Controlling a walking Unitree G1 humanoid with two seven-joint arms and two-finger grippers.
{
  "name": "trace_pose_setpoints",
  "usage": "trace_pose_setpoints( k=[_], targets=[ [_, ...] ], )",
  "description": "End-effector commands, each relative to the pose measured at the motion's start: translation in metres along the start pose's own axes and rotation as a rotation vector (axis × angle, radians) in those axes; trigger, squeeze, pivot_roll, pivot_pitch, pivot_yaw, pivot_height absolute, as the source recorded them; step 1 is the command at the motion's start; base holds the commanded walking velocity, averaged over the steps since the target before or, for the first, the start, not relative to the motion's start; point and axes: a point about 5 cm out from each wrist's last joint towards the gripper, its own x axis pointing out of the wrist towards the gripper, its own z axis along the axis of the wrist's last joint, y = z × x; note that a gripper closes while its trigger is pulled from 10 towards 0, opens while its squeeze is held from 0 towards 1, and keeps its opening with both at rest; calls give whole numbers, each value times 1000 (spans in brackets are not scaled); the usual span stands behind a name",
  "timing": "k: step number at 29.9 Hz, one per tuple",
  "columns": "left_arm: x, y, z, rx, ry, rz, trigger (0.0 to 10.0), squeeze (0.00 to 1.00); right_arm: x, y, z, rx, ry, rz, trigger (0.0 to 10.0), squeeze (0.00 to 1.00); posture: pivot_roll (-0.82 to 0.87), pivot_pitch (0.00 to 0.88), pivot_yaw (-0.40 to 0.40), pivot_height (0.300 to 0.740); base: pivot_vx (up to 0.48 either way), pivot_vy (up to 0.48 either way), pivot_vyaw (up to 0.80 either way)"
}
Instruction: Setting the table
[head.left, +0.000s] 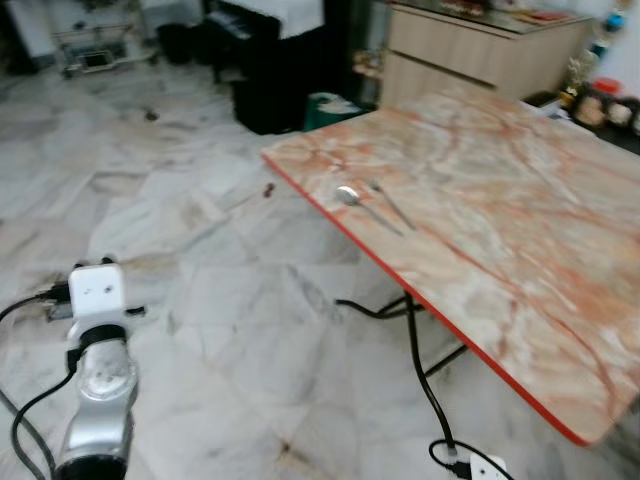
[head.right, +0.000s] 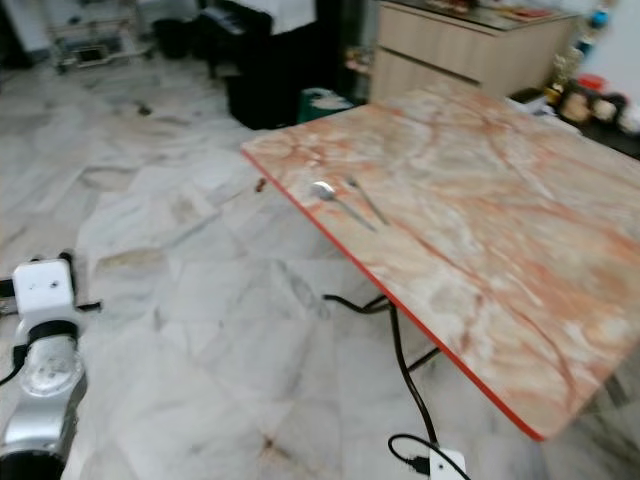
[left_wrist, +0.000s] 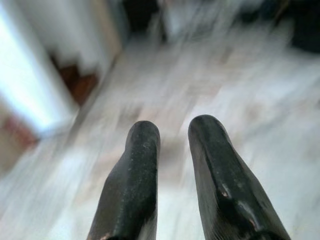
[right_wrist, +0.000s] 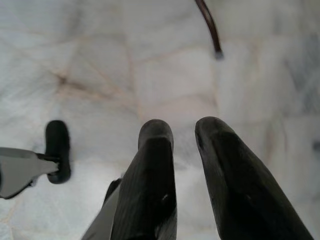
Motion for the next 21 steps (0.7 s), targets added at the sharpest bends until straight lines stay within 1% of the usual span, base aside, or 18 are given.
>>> trace_pose_setpoints(
  k=[1,2,3,4,5,6,7,9,10,11,13,14,15,18,21],
  targets=[
    [-9,-9,-30,-3,157,-69,10000,0,-1,-2,-2,-8,8,-3,10000,0,170,0,-65,727,0,0,800],
    [-16,-14,-50,26,262,-142,10000,0,0,-2,-2,-8,7,-4,10000,0,166,0,-66,727,0,0,800],
    [-20,-16,-58,50,300,-170,10000,0,0,-2,-2,-8,7,-4,10000,0,166,0,-66,727,0,0,800],
    [-24,-17,-66,97,332,-195,10000,0,0,-2,-2,-8,8,-4,10000,0,166,0,-66,727,0,0,800],
    [-36,-19,-84,190,422,-266,10000,0,0,-2,-2,-7,8,-6,10000,0,163,0,-70,727,0,0,800],
    [-36,-19,-84,190,422,-266,10000,0,0,-2,-2,-7,8,-6,10000,0,163,0,-70,727,0,0,800],
    [-46,-22,-97,192,489,-320,10000,0,0,-2,-2,-6,8,-7,10000,0,165,0,-72,727,0,0,550],
    [-51,-24,-102,190,517,-344,10000,0,0,-2,-1,-6,8,-8,10000,0,166,0,-74,727,0,0,550],
    [-61,-32,-110,218,553,-442,10000,0,0,-3,-2,12,12,-13,10000,0,166,0,-74,727,0,0,0],
    [-67,-36,-114,235,565,-493,10000,0,-1,-3,-2,15,12,-14,10000,0,168,0,-75,727,0,0,0],
    [-74,-40,-118,260,571,-550,10000,0,0,-3,-2,16,11,-13,10000,0,168,0,-75,727,0,0,0],
    [-76,-41,-119,268,569,-561,10000,0,0,-3,-2,17,9,-14,10000,0,168,0,-75,727,0,0,0],
    [-81,-45,-123,250,593,-582,10000,0,-1,-3,-2,25,5,-17,10000,0,168,0,-75,727,0,0,0],
    [-86,-50,-127,200,641,-591,10000,0,-1,-4,-1,43,-6,-27,10000,0,156,0,-75,727,0,0,0],
    [-91,-52,-131,214,673,-610,10000,0,0,-3,0,42,-14,-23,10000,0,152,0,-72,727,0,0,0]
  ],
)
